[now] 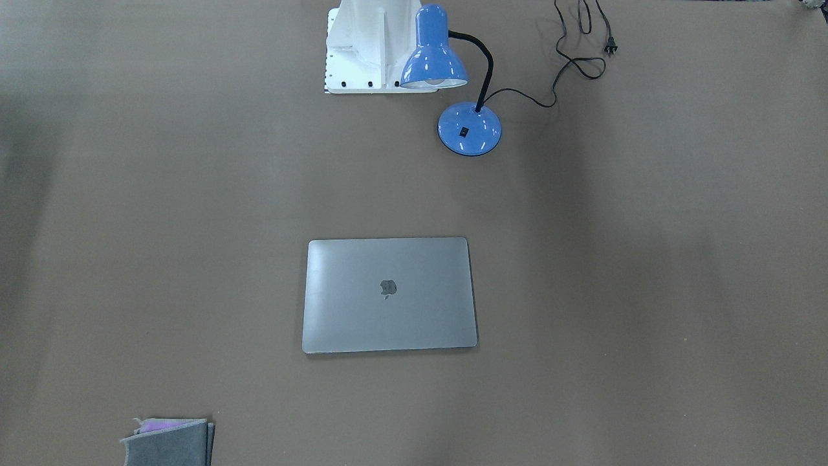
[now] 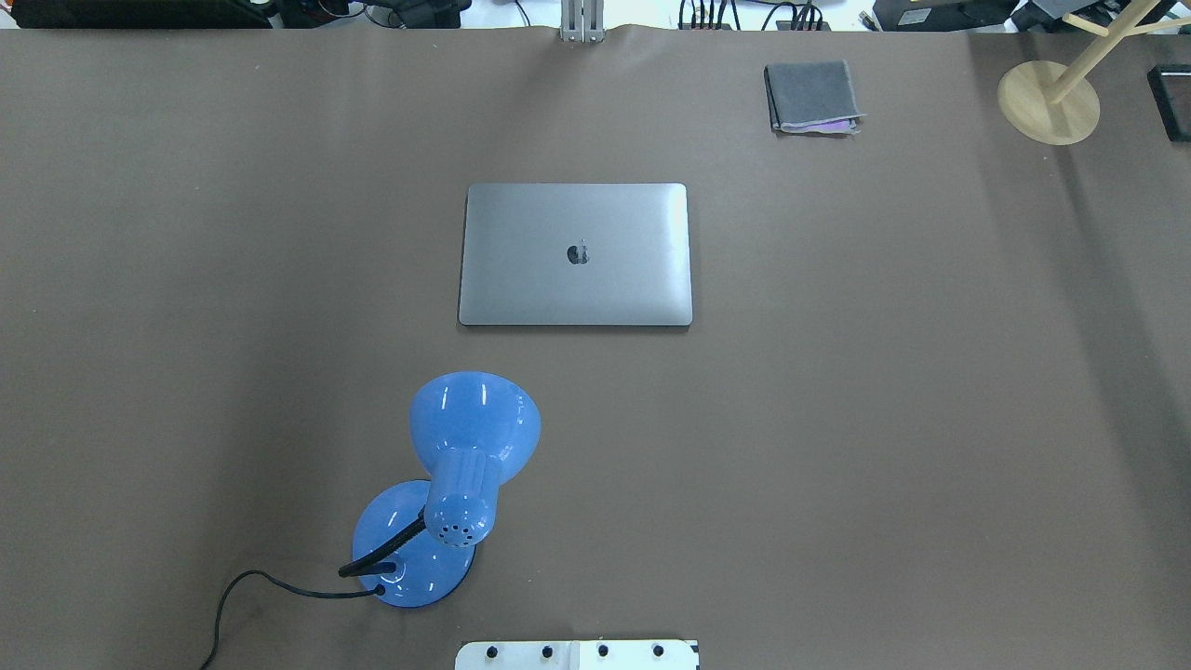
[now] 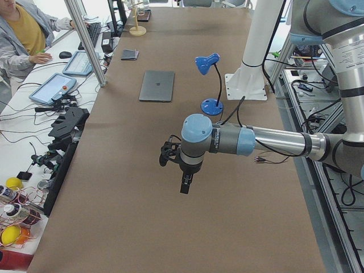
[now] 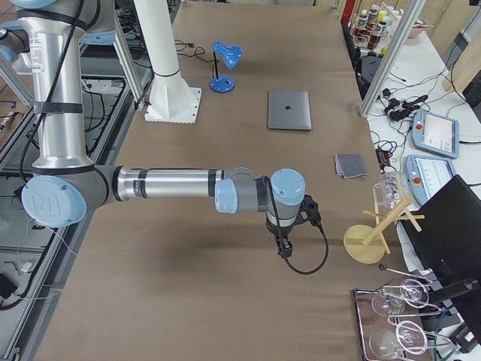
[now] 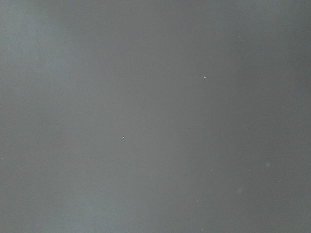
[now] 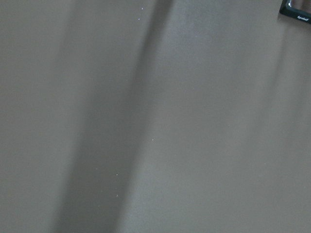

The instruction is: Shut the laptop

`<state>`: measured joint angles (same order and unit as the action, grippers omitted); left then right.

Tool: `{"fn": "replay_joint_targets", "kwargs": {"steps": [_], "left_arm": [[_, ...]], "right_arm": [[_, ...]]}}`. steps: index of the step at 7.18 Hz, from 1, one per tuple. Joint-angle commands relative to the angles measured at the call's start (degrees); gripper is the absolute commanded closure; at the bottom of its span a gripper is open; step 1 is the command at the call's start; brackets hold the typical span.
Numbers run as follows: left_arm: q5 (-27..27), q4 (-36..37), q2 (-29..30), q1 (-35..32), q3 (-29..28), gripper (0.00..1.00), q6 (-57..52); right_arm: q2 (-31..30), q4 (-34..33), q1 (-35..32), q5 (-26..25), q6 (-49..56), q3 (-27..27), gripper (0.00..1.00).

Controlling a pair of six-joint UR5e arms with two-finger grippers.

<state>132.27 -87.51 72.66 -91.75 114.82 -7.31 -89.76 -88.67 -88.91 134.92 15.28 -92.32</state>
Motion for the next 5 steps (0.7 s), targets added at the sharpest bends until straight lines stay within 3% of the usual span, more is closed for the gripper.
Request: {"fn": "replay_joint_targets", "kwargs": {"steps": [1,5], "left_arm": [[0.0,0.9,0.6,0.0,-0.6,0.02,0.6],[0.0,0.8,0.8,-0.1,-0.6,0.02,0.7]], "right_arm": [[0.0,0.0,0.0,0.0,0.0,0.1,0.0],[0.2,0.0,0.0,0.0,-0.1,-0.1,0.0]]}}
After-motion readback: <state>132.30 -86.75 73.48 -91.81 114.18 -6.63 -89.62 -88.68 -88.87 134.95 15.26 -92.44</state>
